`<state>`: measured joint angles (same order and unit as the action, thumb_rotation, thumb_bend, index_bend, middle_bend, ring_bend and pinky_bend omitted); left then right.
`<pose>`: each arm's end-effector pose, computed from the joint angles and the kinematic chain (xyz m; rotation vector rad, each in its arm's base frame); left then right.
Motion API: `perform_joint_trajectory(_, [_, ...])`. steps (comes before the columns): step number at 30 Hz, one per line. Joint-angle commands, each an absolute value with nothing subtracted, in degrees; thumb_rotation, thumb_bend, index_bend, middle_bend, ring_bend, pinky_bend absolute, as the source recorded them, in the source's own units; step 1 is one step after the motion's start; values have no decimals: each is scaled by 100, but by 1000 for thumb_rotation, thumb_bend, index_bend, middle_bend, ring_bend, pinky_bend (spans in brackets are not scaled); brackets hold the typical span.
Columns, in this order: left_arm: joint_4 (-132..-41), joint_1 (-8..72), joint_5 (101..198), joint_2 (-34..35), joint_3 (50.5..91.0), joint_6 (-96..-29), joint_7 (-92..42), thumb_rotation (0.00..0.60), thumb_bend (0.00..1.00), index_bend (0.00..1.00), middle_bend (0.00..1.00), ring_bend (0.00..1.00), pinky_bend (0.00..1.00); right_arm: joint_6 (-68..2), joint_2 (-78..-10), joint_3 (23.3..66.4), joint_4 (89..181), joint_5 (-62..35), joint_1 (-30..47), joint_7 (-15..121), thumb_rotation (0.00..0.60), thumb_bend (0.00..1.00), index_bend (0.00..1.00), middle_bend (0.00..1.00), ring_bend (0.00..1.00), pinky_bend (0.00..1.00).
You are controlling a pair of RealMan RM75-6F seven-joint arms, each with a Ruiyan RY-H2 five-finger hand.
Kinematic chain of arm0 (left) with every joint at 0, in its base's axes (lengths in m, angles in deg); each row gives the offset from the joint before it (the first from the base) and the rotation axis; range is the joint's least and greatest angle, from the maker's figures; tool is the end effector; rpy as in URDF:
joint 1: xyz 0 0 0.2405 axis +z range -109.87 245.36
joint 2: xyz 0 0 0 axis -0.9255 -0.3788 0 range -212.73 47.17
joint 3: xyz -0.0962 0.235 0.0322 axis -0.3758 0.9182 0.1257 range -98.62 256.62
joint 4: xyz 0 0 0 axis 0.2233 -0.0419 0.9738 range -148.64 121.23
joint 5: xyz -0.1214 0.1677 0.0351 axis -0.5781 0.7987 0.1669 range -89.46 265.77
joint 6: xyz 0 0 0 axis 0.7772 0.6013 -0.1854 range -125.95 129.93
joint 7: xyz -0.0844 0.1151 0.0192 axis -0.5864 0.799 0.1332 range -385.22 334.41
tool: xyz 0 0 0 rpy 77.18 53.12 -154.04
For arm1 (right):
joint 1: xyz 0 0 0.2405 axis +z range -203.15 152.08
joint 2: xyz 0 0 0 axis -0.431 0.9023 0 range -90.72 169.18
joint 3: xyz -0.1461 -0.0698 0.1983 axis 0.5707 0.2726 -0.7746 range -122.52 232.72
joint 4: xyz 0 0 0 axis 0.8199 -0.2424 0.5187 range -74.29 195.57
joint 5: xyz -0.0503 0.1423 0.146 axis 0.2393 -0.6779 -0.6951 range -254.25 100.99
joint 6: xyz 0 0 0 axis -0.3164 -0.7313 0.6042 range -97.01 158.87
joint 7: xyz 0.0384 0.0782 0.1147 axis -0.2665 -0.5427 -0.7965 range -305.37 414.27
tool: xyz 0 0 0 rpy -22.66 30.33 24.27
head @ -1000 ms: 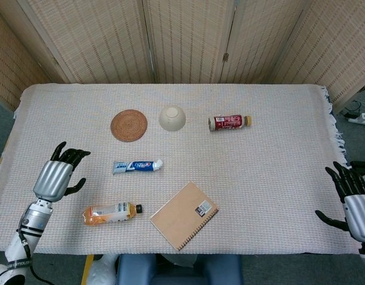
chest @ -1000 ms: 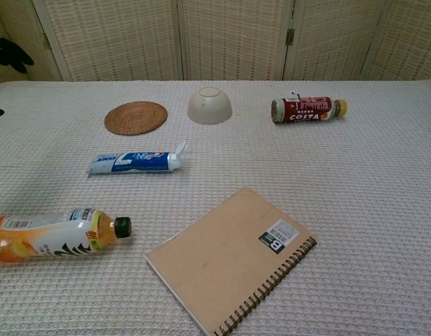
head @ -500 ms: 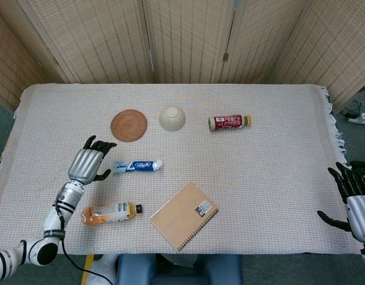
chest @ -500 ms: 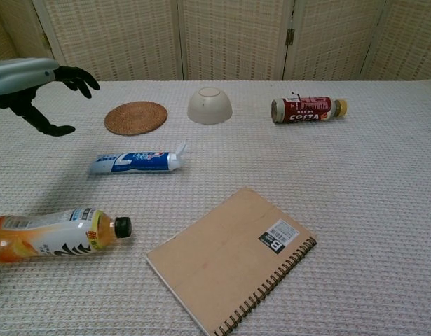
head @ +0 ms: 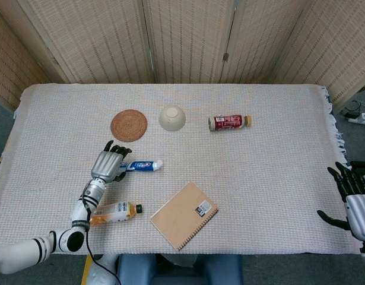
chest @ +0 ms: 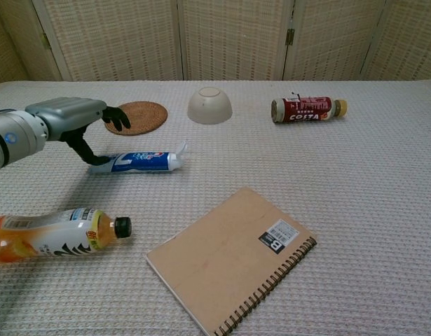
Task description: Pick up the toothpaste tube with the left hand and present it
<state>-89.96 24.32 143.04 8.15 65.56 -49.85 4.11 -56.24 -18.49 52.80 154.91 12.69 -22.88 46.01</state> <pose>-0.1747 0.3773 -0.0117 -1.7823 -0.8808 -0.7318 -0.3093 -0.1669 0.1914 1.3751 -0.9361 0.9785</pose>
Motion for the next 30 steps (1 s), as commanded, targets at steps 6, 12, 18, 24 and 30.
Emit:
perform_joint_trajectory(6, [-8386,2153,13853,1394,6554,-4850,554,600,358,278,256,229,65,-5589,-1846,5271,15486,1222,-2285,4605,600,213,0,0,0,0])
perform_joint_trajectory(12, [-8061,2044,13758,1651,6531,-4834,499,600,357,325,300,266,90,-5543,-1852,5270,15463,1178,-2282,4591,600,213,0,0,0,0])
perform_joint_trajectory(18, [-7781,2003,13759,1812,6522,-4855,413,600,361,397,383,333,138,-5512,-1865,5266,15436,1152,-2275,4574,600,213,0,0,0,0])
perform_joint_trajectory(24, [-7424,2056,14118,1952,6571,-4905,-66,600,392,532,538,464,219,-5459,-1864,5251,15428,1128,-2247,4569,600,213,0,0,0,0])
perform_joint_trajectory(30, [-7267,2143,14939,1849,6742,-4940,-982,600,631,690,683,603,514,-5446,-1840,5245,15489,1177,-2215,4627,600,213,0,0,0,0])
